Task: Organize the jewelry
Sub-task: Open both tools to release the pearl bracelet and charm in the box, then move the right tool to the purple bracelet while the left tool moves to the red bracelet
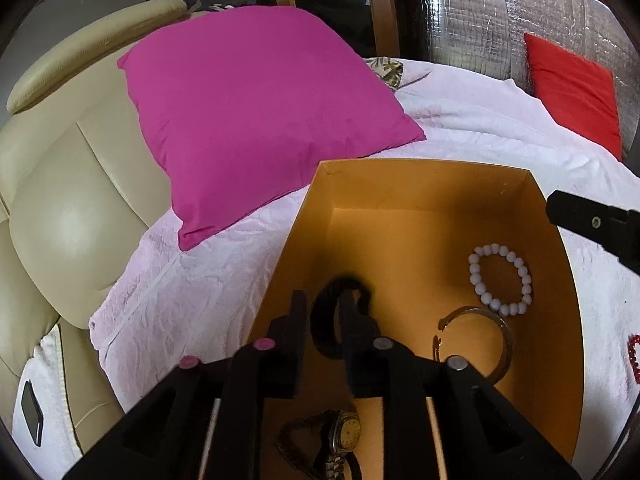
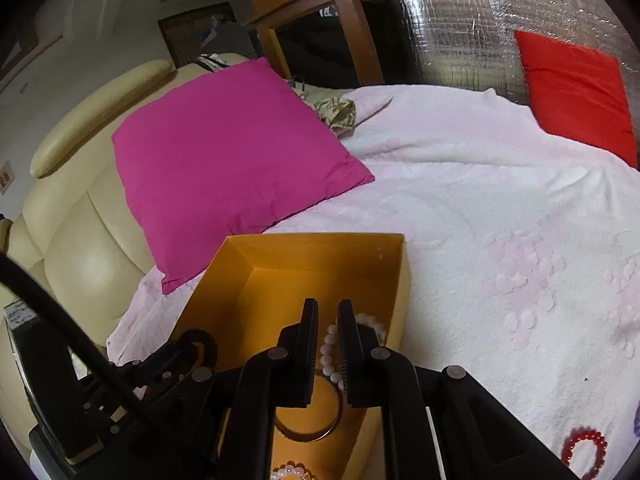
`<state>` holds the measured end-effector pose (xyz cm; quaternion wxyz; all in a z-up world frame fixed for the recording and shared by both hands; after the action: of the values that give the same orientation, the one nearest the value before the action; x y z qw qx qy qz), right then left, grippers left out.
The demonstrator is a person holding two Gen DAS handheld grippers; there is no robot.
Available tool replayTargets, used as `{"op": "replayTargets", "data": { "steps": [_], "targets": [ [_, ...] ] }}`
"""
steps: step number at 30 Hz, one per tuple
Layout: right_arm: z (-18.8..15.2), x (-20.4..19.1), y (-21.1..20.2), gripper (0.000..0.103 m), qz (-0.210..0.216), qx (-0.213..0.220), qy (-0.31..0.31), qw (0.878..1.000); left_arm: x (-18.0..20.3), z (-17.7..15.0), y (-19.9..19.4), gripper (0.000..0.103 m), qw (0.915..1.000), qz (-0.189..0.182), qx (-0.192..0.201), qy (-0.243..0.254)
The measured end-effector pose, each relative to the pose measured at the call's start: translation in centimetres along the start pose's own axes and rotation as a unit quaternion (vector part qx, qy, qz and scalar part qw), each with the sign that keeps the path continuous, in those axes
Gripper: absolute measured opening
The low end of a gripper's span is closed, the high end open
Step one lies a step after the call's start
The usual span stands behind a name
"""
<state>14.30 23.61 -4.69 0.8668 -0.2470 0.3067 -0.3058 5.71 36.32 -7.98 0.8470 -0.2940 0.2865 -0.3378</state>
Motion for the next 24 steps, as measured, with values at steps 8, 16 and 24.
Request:
{"op": "replayTargets", "data": {
  "steps": [8,16,24],
  "targets": [
    [0.0,0.9,-3.1,0.012,-0.002,0.024,0.005,1.000,0.3,0.5,-1.1,0.040,0.9998,0.000,0.016,-0.006],
    [-1.5,4.3,-8.1,0.027,-0.024,0.036,0.032,0.999,2.0,1.1,-4.3,0.056,0.9976,0.003,0.069,-0.004],
    [-5.2,9.6,-13.9,0.028,-0.080,0.035,0.048,0.995,4.9,0.9,-6.8,0.062,0.9952,-0.004,0.096,0.018]
  ]
}}
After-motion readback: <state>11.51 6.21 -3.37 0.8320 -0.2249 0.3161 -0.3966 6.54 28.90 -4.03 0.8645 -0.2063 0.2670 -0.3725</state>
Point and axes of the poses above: each gripper's, at about its wrist camera, not at the fingertips, and y roughly the way its jaws point, x to its right, z to its top, the point moved 2 cm from there along y, roughly the way its jaws point, and after that the axes turned 11 degrees about z, right-handed, at the moved point
